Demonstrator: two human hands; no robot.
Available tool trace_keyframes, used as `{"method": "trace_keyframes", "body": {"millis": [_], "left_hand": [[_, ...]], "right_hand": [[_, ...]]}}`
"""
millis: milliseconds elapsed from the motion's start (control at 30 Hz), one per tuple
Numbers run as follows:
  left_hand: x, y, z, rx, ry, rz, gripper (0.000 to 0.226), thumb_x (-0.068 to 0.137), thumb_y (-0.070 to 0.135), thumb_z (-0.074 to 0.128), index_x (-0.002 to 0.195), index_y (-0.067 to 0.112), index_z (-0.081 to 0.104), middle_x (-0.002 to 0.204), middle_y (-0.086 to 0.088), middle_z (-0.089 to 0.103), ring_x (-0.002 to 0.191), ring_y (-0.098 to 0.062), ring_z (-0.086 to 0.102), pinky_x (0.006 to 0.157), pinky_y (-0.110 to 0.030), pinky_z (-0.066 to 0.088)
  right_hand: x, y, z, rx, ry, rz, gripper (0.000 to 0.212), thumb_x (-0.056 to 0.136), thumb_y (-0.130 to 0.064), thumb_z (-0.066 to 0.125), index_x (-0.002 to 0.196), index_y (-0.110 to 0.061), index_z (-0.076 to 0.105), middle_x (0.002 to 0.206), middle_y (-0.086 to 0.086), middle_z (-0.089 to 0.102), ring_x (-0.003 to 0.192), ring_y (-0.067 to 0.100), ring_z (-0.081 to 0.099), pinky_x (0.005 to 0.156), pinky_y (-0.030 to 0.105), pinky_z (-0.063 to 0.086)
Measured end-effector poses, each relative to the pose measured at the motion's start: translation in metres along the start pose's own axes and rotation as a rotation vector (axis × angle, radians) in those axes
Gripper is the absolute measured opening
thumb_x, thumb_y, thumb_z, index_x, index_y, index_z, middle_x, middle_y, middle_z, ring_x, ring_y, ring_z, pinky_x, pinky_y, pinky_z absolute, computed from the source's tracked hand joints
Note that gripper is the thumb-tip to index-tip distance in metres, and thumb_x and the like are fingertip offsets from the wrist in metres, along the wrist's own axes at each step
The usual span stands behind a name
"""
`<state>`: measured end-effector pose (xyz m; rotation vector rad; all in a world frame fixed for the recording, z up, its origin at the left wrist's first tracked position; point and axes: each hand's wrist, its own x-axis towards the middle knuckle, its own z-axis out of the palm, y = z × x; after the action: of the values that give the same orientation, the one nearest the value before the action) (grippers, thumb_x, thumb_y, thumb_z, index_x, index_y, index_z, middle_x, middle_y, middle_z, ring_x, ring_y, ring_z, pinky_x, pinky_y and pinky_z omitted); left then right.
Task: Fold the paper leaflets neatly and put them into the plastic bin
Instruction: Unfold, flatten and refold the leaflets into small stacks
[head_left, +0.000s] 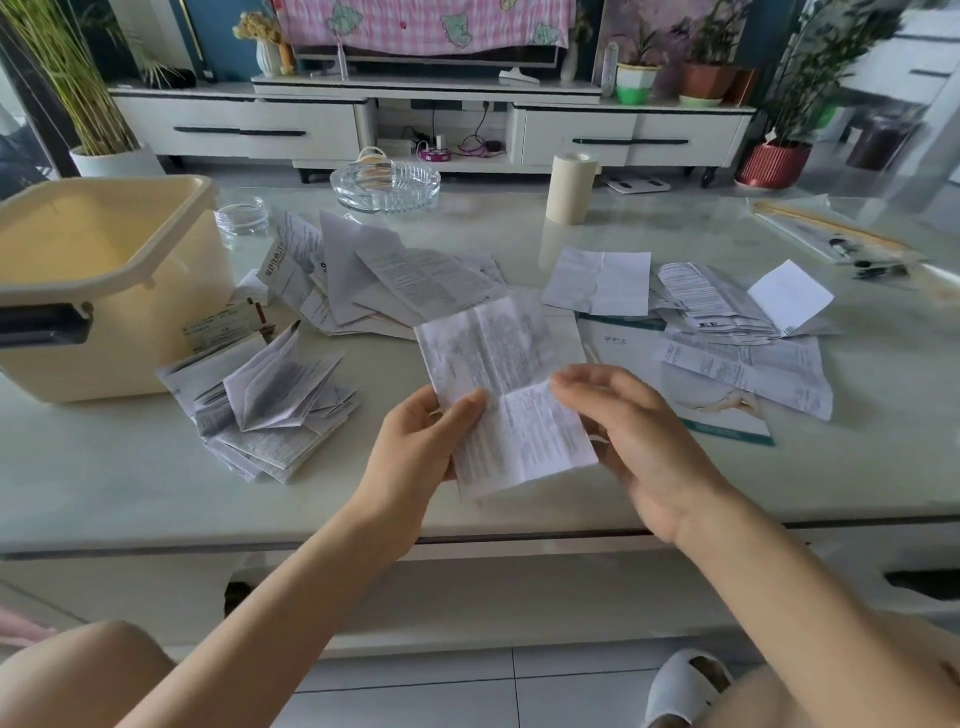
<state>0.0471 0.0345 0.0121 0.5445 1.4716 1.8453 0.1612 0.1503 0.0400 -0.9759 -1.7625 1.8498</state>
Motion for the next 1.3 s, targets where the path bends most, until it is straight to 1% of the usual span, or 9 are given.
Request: {"method": "trace_keyframes", "body": {"millis": [200,433,667,767,867,1000,1067,1167,1300], "left_hand": [[-0.003,-0.001,0.001,0.113,-0.033,-0.031,0.02,0.093,0.025,0.051,0.095,0.011,0.065,0.087,-0.004,0.072,0.076,-0.015,0.068,0.069,-0.028,0.055],[0.002,-0.002,-0.009,0.026,-0.101,-0.23,0.059,0.086,0.058,0.033,0.093,0.009,0.064,0.09,-0.014,0.07,0.073,-0.022,0.064,0.065,-0.034,0.048],[-0.003,-0.005,-0.006,0.147,-0.099,-0.194,0.013,0.09,0.014,0.055,0.089,0.003,0.063,0.075,-0.008,0.064,0.06,-0.015,0.063,0.053,-0.025,0.052],[-0.003,-0.003,-0.009,0.208,-0.017,-0.136,0.012,0.09,0.011,0.057,0.09,0.003,0.065,0.077,-0.009,0.064,0.063,-0.016,0.062,0.052,-0.022,0.05],[-0.003,-0.001,-0.011,0.248,0.038,-0.061,0.011,0.091,0.01,0.057,0.089,0.003,0.065,0.073,-0.006,0.065,0.061,-0.014,0.061,0.051,-0.021,0.05],[-0.004,-0.002,-0.011,0.258,0.07,-0.013,0.011,0.091,0.009,0.056,0.087,0.004,0.065,0.071,-0.005,0.067,0.06,-0.01,0.063,0.054,-0.022,0.053],[-0.004,-0.004,-0.009,0.231,0.073,-0.005,0.012,0.092,0.01,0.055,0.086,0.005,0.064,0.075,-0.007,0.067,0.065,-0.014,0.063,0.057,-0.023,0.055],[-0.005,-0.006,-0.007,0.173,0.053,0.039,0.012,0.089,0.013,0.057,0.086,0.005,0.066,0.08,-0.005,0.069,0.075,-0.015,0.063,0.07,-0.026,0.055],[-0.007,-0.004,-0.009,0.148,0.015,0.096,0.031,0.072,0.027,0.065,0.089,0.001,0.071,0.106,-0.006,0.07,0.111,-0.006,0.059,0.097,-0.03,0.044]], "right_hand": [[0.003,0.003,0.0,0.039,-0.182,0.022,0.019,0.087,-0.006,0.059,0.104,-0.01,0.067,0.1,0.006,0.072,0.091,0.019,0.069,0.072,0.027,0.055],[-0.001,0.009,0.009,-0.075,-0.073,-0.175,0.034,0.084,0.009,0.051,0.064,-0.016,0.063,0.074,-0.007,0.066,0.073,0.006,0.06,0.061,0.016,0.046],[0.001,0.015,0.016,-0.135,0.022,-0.336,0.041,0.077,0.019,0.051,0.061,-0.017,0.062,0.091,-0.006,0.062,0.079,0.002,0.058,0.062,0.015,0.049],[0.008,0.016,0.016,-0.144,0.049,-0.287,0.044,0.083,0.013,0.044,0.063,-0.02,0.066,0.077,-0.014,0.066,0.08,0.005,0.059,0.072,0.024,0.052],[0.015,0.016,0.012,-0.127,0.173,-0.306,0.036,0.085,0.006,0.048,0.069,-0.021,0.065,0.072,-0.013,0.065,0.071,0.004,0.057,0.065,0.015,0.046],[0.013,0.015,0.009,-0.394,0.384,-0.747,0.021,0.081,0.005,0.049,0.082,-0.014,0.061,0.088,-0.001,0.059,0.073,0.004,0.053,0.069,0.01,0.043],[0.008,0.018,0.013,-0.525,0.256,-0.847,0.016,0.084,-0.008,0.052,0.095,-0.011,0.062,0.095,-0.003,0.057,0.085,0.004,0.052,0.079,0.011,0.041],[0.002,0.024,0.021,-0.654,-0.042,-0.678,0.039,0.088,-0.031,0.058,0.124,-0.017,0.051,0.115,-0.01,0.052,0.108,0.002,0.047,0.093,0.008,0.034],[0.001,0.027,0.024,-0.505,-0.262,-0.437,0.029,0.091,-0.014,0.058,0.119,-0.019,0.053,0.108,-0.004,0.063,0.096,0.005,0.059,0.082,0.02,0.05]]}}
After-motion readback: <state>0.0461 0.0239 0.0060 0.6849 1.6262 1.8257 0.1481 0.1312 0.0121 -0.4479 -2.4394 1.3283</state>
